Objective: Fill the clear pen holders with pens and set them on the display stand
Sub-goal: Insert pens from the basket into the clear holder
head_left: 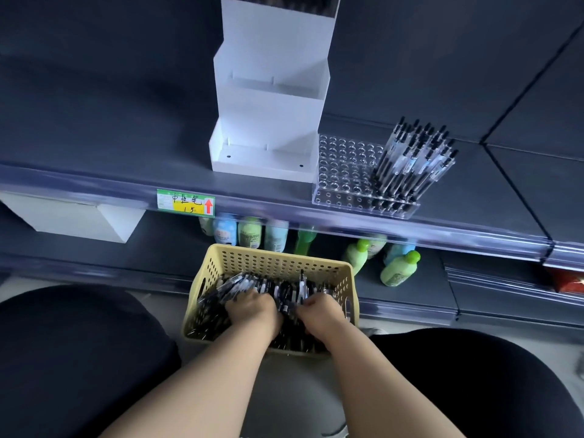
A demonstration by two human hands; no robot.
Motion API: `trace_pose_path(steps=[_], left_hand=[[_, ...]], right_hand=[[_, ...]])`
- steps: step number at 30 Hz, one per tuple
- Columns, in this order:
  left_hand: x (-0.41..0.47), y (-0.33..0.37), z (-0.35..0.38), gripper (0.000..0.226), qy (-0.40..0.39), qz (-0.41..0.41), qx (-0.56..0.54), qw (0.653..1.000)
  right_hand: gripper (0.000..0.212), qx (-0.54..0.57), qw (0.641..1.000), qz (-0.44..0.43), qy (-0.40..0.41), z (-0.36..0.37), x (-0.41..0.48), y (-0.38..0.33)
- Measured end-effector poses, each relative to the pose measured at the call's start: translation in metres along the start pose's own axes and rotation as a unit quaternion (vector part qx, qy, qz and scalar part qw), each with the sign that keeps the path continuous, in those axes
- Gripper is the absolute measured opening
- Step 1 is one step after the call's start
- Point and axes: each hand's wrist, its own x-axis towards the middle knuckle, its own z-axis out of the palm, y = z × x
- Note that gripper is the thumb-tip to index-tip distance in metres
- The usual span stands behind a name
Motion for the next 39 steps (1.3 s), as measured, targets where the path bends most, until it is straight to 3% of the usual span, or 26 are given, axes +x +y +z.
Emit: trace_pose_path(steps=[2, 7, 16, 20, 23, 26, 29, 32, 35, 37, 39], left_hand=[[0.002, 0.002, 0.000, 0.034, 0.007, 0.006, 0.016, 1.000], [0.006, 0.012, -0.012, 0.058, -0.122, -0.061, 0.070, 0.988], [-0.004, -0.015, -0.039, 0.034, -0.074, -0.006, -0.124, 0.990], [-0.023, -0.030, -0.045, 0.036, -0.027, 0.049, -0.225, 0.973], [-0.032, -0.034, -0.046, 0.016, 0.004, 0.092, -0.300, 0.949], [-0.039, -0.029, -0.052, 0.023, 0.008, 0.120, -0.367, 0.922], [-0.045, -0.016, -0.072, 0.026, 0.031, 0.167, -0.401, 0.900], [-0.051, -0.003, -0.107, 0.017, 0.072, 0.208, -0.427, 0.877], [-0.058, 0.008, -0.149, 0.018, 0.109, 0.249, -0.433, 0.859], [-0.057, 0.017, -0.176, 0.029, 0.115, 0.271, -0.451, 0.842], [-0.052, 0.024, -0.200, 0.038, 0.128, 0.284, -0.449, 0.837]], right_hand=[[0.020, 0.019, 1.000, 0.013, 0.006, -0.003, 0.003, 0.004], [0.017, 0.010, 0.999, 0.035, 0.021, -0.008, 0.009, 0.012], [0.027, 0.050, 0.998, -0.012, 0.038, -0.010, -0.007, 0.001], [0.012, 0.074, 0.994, -0.042, 0.064, -0.012, -0.018, -0.008], [0.025, 0.097, 0.989, -0.068, 0.083, -0.018, -0.029, -0.016], [0.022, 0.088, 0.984, -0.105, 0.116, -0.029, -0.039, -0.026], [0.010, 0.101, 0.970, -0.146, 0.165, -0.049, -0.047, -0.043], [0.018, 0.112, 0.946, -0.206, 0.223, -0.087, -0.058, -0.062], [0.008, 0.147, 0.918, -0.263, 0.259, -0.130, -0.074, -0.079], [0.026, 0.170, 0.896, -0.284, 0.297, -0.160, -0.080, -0.088], [0.027, 0.182, 0.872, -0.300, 0.342, -0.190, -0.084, -0.097]])
